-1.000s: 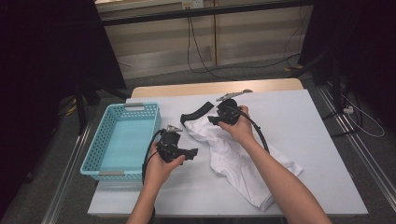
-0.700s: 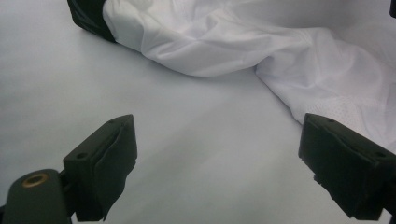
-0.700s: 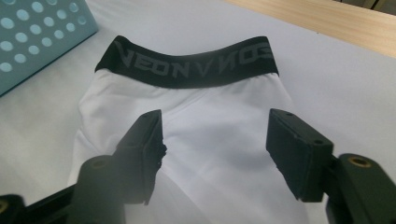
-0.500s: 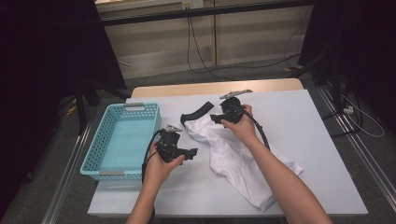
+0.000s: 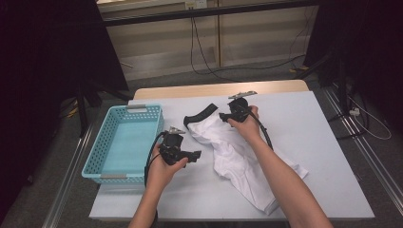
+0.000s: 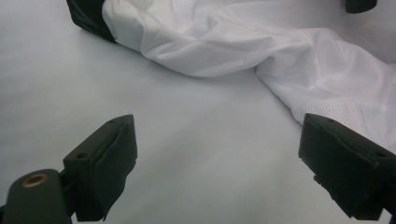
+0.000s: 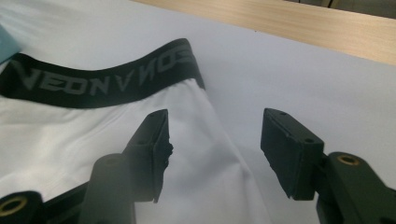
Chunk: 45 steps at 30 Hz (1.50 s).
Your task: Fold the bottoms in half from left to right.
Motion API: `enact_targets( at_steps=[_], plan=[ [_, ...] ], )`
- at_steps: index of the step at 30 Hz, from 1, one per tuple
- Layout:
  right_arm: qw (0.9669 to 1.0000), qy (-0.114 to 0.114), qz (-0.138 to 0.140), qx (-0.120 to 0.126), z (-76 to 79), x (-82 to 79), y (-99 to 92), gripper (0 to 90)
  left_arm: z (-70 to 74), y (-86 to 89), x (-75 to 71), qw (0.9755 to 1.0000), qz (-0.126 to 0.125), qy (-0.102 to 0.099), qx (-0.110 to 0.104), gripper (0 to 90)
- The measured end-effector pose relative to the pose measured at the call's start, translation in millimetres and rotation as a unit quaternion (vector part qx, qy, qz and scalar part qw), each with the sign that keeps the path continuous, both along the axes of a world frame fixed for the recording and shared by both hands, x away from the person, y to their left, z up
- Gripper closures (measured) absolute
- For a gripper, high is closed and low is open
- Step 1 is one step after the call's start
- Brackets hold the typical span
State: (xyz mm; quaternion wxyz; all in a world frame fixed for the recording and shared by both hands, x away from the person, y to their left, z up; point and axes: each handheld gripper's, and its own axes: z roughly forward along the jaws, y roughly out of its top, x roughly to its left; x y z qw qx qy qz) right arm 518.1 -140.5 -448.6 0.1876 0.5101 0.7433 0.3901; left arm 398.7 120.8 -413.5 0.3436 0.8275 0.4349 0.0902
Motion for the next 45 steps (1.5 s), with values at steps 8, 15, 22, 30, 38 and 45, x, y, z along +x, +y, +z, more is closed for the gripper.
enact_targets(
  at_steps=[8, 15, 22, 30, 38, 45],
  plan=[
    [0.9992, 0.039, 0.007, -0.007, -14.0, 20.4, 4.0, 40.7, -1.9, 1.4, 1.1, 1.0000, 0.002, 0.005, -0.001, 11.9],
    [0.9977, 0.039, 0.055, 0.004, -14.9, 19.5, 5.2, 86.9, -2.3, 4.0, 1.7, 1.0000, 0.006, 0.006, -0.003, 11.9],
    [0.9971, 0.050, 0.056, 0.014, -12.7, 16.1, 2.3, 89.9, -1.1, 5.1, 2.1, 0.9999, 0.009, 0.007, -0.002, 12.2],
    [0.9964, 0.050, 0.068, -0.001, -11.3, 12.5, -5.8, 89.8, -2.5, 4.4, 3.4, 0.9999, 0.014, 0.006, -0.001, 12.2],
    [0.9992, 0.031, 0.024, 0.000, -14.4, 16.7, 0.8, 50.7, -3.8, 3.3, 3.1, 0.9999, 0.013, 0.008, 0.000, 12.3],
    [0.9983, 0.024, 0.054, 0.001, -17.0, 21.8, 13.0, 73.5, -3.5, 4.8, 3.4, 0.9999, 0.014, 0.010, 0.000, 12.3]
  ],
)
